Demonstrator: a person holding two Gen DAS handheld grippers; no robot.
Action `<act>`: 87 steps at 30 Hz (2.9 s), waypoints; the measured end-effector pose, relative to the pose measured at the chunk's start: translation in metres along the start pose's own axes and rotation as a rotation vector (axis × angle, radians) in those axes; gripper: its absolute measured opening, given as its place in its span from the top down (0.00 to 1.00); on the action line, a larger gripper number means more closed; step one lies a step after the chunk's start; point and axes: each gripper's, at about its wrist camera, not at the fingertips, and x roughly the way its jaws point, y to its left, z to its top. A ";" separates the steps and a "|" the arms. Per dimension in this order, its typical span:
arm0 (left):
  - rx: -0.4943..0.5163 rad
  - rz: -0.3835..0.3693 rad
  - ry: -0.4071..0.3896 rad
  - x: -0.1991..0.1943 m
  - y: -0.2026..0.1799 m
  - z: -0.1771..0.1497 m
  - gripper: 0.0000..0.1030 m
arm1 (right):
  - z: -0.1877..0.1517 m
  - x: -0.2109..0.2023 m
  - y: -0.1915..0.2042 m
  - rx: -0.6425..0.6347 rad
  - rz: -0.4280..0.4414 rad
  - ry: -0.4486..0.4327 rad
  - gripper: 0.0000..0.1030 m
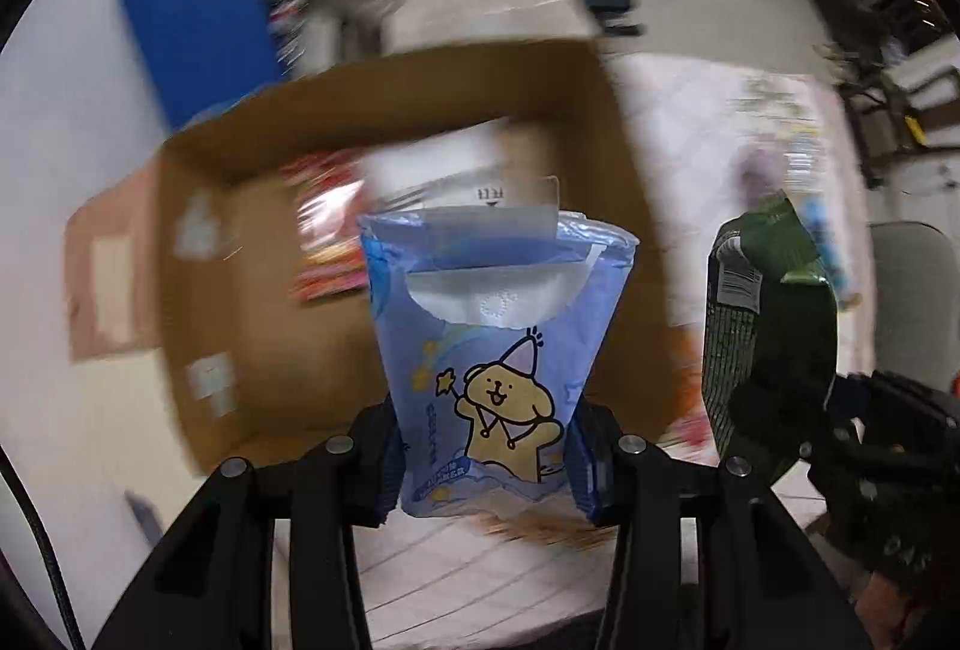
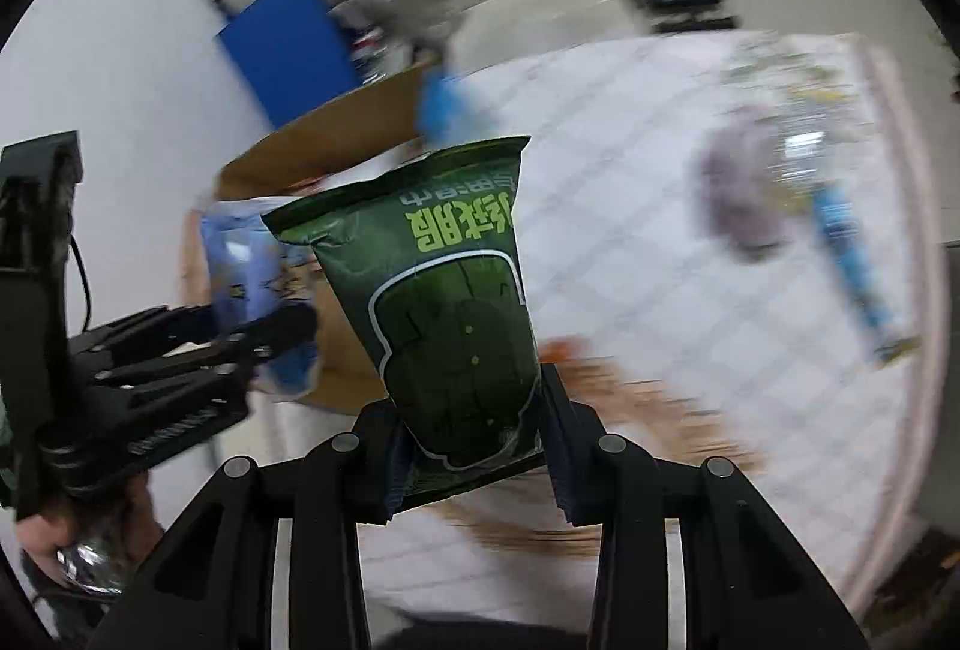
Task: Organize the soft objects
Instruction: 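Carry both packs into the box and release them beside the red bag, then grasp the orange snack bag with the left tool while the right grasps the lilac sock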
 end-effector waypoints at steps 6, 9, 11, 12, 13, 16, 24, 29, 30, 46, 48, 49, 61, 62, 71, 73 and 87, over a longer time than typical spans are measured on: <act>-0.120 -0.003 0.155 0.057 0.092 -0.001 0.60 | 0.008 0.106 0.094 0.018 0.013 0.115 0.61; -0.139 -0.020 0.214 0.079 0.117 0.002 0.60 | 0.012 0.141 0.119 0.030 -0.010 0.152 0.61; -0.148 -0.035 0.235 0.090 0.125 0.004 0.60 | 0.016 0.158 0.126 0.030 -0.030 0.166 0.61; -0.150 -0.034 0.245 0.095 0.128 0.004 0.60 | 0.018 0.165 0.131 0.029 -0.044 0.171 0.61; -0.152 -0.038 0.249 0.097 0.130 0.004 0.60 | 0.018 0.169 0.134 0.028 -0.052 0.174 0.61; -0.151 -0.038 0.259 0.103 0.134 0.001 0.60 | 0.019 0.183 0.145 0.027 -0.077 0.192 0.61; -0.177 -0.092 0.294 0.106 0.140 -0.008 0.48 | 0.013 0.208 0.163 -0.003 -0.104 0.275 0.55; -0.167 -0.099 0.247 0.083 0.132 -0.010 0.36 | 0.014 0.203 0.166 -0.076 -0.108 0.283 0.15; -0.164 -0.096 0.241 0.079 0.130 -0.011 0.35 | 0.014 0.199 0.167 -0.083 -0.124 0.278 0.15; -0.188 -0.039 -0.025 -0.002 0.127 -0.041 0.03 | 0.002 0.106 0.154 -0.201 -0.298 0.065 0.00; -0.196 -0.035 -0.073 -0.010 0.120 -0.050 0.03 | -0.006 0.094 0.154 -0.215 -0.308 0.032 0.00; -0.201 -0.036 -0.093 -0.016 0.116 -0.054 0.03 | -0.011 0.089 0.153 -0.222 -0.310 0.018 0.00; -0.236 0.015 -0.232 -0.056 0.067 -0.097 0.03 | -0.047 0.032 0.138 -0.277 -0.219 -0.075 0.00; -0.242 0.020 -0.248 -0.058 0.061 -0.101 0.03 | -0.048 0.024 0.127 -0.266 -0.215 -0.091 0.00; -0.268 0.047 -0.139 0.013 -0.013 -0.127 0.03 | -0.046 0.035 -0.011 -0.211 -0.333 0.002 0.00; -0.264 0.045 -0.071 0.043 -0.029 -0.131 0.03 | -0.041 0.060 -0.026 -0.244 -0.369 0.051 0.02; -0.264 0.055 0.028 0.102 -0.086 -0.103 0.06 | -0.060 0.114 -0.107 -0.020 -0.124 0.270 0.50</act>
